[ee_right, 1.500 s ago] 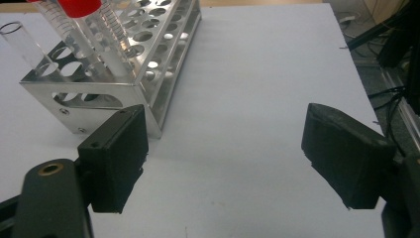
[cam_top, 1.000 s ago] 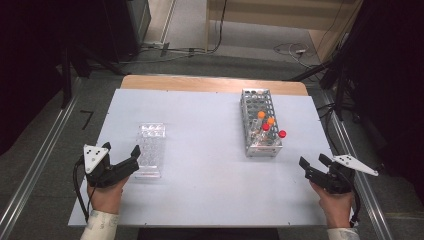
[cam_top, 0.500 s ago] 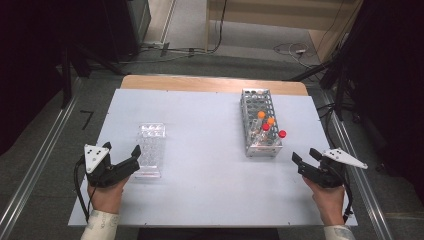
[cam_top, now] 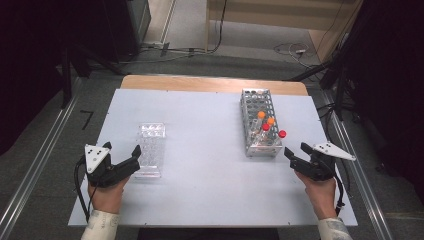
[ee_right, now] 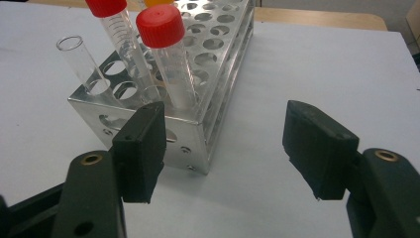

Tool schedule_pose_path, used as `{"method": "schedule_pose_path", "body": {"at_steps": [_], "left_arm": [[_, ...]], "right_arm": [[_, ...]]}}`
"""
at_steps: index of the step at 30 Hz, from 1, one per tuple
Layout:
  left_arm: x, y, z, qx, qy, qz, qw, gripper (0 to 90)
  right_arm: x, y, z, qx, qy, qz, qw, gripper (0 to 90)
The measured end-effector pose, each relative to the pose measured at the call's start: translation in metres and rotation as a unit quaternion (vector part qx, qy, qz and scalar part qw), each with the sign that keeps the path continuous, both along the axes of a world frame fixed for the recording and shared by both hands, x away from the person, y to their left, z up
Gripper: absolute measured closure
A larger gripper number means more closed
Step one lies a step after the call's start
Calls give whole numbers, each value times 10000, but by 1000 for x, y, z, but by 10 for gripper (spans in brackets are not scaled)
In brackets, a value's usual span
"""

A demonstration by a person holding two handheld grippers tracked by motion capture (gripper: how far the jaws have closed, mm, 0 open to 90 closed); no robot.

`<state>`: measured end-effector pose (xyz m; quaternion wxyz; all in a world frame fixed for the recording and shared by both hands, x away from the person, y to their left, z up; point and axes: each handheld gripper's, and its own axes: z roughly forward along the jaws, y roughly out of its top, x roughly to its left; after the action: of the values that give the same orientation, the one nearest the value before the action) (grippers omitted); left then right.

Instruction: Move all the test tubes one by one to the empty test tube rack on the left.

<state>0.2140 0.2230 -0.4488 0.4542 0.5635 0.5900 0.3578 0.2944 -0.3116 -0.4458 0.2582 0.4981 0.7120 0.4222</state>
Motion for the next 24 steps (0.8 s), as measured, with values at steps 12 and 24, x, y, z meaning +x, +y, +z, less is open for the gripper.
{"method": "schedule_pose_path", "body": {"at_steps": [12,24], "left_arm": [[-1,-1,0,30,-26,7,10000,92],[0,-1,0,26,-22,1,10000,92]], "right_arm": [[9,10,0,-26,-31,80,10000,357],[17,23,-3,-64,-128,242,9996,430]]}}
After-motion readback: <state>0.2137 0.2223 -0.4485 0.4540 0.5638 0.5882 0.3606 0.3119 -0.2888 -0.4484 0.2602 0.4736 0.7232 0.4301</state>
